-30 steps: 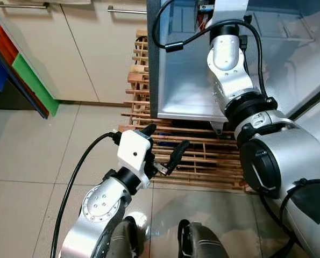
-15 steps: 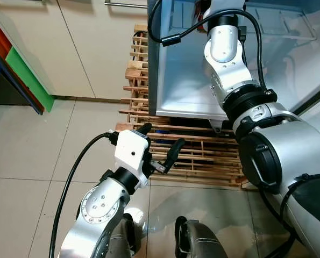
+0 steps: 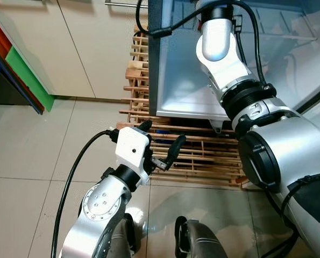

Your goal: Restocking fridge

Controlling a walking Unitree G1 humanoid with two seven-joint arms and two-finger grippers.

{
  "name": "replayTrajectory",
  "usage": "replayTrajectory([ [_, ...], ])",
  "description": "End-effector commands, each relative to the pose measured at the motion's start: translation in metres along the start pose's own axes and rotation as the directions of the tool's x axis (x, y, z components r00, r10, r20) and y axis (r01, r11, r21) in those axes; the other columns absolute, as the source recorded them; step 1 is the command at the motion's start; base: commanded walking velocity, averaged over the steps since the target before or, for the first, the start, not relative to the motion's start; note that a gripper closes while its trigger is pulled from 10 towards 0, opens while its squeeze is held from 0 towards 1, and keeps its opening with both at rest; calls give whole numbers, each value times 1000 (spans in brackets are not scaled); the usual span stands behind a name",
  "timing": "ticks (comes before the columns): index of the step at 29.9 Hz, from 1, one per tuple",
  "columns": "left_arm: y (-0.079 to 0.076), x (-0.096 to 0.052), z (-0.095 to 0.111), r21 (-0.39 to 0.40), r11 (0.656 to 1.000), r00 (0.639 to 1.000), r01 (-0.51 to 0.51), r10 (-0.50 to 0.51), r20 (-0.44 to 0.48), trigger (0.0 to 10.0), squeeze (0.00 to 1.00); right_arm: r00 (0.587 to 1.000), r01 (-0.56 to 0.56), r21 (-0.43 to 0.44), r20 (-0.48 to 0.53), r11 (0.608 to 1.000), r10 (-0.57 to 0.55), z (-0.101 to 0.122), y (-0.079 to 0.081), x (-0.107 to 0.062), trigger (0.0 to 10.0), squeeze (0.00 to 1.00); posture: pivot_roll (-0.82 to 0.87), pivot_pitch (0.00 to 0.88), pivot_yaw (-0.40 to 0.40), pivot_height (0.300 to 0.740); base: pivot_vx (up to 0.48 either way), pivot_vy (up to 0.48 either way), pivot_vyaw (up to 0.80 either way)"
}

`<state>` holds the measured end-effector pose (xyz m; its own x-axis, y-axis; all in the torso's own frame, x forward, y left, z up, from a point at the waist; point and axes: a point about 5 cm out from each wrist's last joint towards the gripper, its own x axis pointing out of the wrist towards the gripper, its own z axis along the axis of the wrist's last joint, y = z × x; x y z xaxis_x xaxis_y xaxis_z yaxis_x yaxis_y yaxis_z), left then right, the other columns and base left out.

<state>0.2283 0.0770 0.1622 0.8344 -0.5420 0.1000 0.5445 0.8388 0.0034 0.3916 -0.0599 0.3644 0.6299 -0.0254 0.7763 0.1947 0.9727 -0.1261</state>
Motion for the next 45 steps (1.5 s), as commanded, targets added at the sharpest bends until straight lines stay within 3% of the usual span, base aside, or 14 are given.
replayTrajectory([
  [1,-2,2,-2,-5,1000,1000,13,-13,0,10000,0,998,9,31,54,999,-11,5,1,-3,10000,0,106,266,-43,732,0,0,0],
  [5,-2,6,-2,-7,1000,1000,17,-17,7,10000,0,999,31,75,37,997,-34,-1,-2,-10,10000,0,84,261,-48,732,0,0,0],
  [9,-2,9,-1,-13,1000,1000,20,-20,17,10000,0,997,61,156,-54,986,-53,-20,-5,-31,10000,0,73,259,-50,732,0,0,0],
  [10,-3,11,-1,-15,1000,1000,22,-22,21,10000,0,992,91,161,-99,983,-76,-30,-10,-45,10000,0,65,255,-54,732,0,0,0],
  [17,-2,13,-1,-27,999,999,26,-25,31,10000,0,984,132,171,-145,976,-108,-36,-18,-61,10000,0,53,251,-50,732,0,0,0],
  [22,-2,18,8,-20,999,994,26,-23,109,10000,0,967,156,205,-230,966,-108,-38,-22,-70,10000,0,51,248,-56,732,0,0,0],
  [25,-1,20,21,21,1000,983,11,-15,181,10000,0,958,167,204,-264,965,-110,-41,-24,-73,10000,0,53,247,-60,732,0,0,0],
  [29,0,22,27,41,999,978,2,-10,206,10000,0,949,167,204,-298,965,-101,-44,-25,-75,10000,0,54,247,-61,732,0,0,0],
  [36,-1,22,24,36,999,981,14,-20,195,10000,0,936,158,191,-341,969,-86,-49,-25,-71,10000,0,59,251,-59,732,0,0,0],
  [45,-2,19,22,32,999,984,7,-12,179,10000,0,930,111,131,-363,985,-56,-55,-22,-49,10000,0,89,261,-67,732,0,0,0],
])
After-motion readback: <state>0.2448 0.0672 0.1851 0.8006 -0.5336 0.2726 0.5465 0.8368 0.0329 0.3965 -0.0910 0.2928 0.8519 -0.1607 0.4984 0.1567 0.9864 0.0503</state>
